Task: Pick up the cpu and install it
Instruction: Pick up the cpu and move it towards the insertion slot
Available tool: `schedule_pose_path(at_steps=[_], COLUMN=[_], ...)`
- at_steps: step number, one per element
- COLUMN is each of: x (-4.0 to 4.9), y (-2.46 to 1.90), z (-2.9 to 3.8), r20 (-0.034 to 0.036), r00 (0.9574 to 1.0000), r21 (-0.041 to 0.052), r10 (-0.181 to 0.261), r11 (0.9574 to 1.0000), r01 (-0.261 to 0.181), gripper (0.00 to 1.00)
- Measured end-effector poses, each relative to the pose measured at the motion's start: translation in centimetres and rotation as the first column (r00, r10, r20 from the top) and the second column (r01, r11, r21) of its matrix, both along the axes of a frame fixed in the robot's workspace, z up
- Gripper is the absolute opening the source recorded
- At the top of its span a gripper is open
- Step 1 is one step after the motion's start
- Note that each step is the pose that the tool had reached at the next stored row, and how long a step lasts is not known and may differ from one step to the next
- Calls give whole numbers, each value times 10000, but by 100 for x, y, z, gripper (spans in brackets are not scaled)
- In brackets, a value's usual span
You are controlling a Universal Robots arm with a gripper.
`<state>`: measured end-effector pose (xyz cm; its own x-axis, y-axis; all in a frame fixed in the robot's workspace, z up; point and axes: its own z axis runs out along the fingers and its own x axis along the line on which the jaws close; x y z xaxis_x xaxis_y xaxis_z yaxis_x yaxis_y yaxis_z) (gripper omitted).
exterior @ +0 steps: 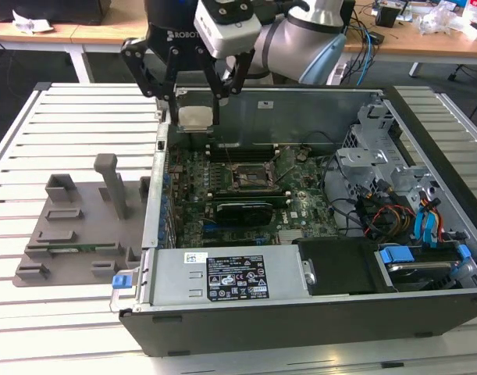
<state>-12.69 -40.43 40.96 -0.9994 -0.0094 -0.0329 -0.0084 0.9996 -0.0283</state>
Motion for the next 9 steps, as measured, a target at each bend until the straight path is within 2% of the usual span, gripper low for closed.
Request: schedule_pose_path(at_steps=[3, 5, 7, 9], x=[101, 200, 253, 375], y=[0, 0, 0, 0], z=[-4, -8, -10, -16], r20=[0, 0, 0, 0], r00=[10000, 10000, 10000, 10000], r21=[-1, -1, -1, -2], r10=[1, -1, 1, -1], r11=[10000, 10000, 10000, 10000], r01=[-1, 1, -1, 1], gripper=[55, 55, 55, 55])
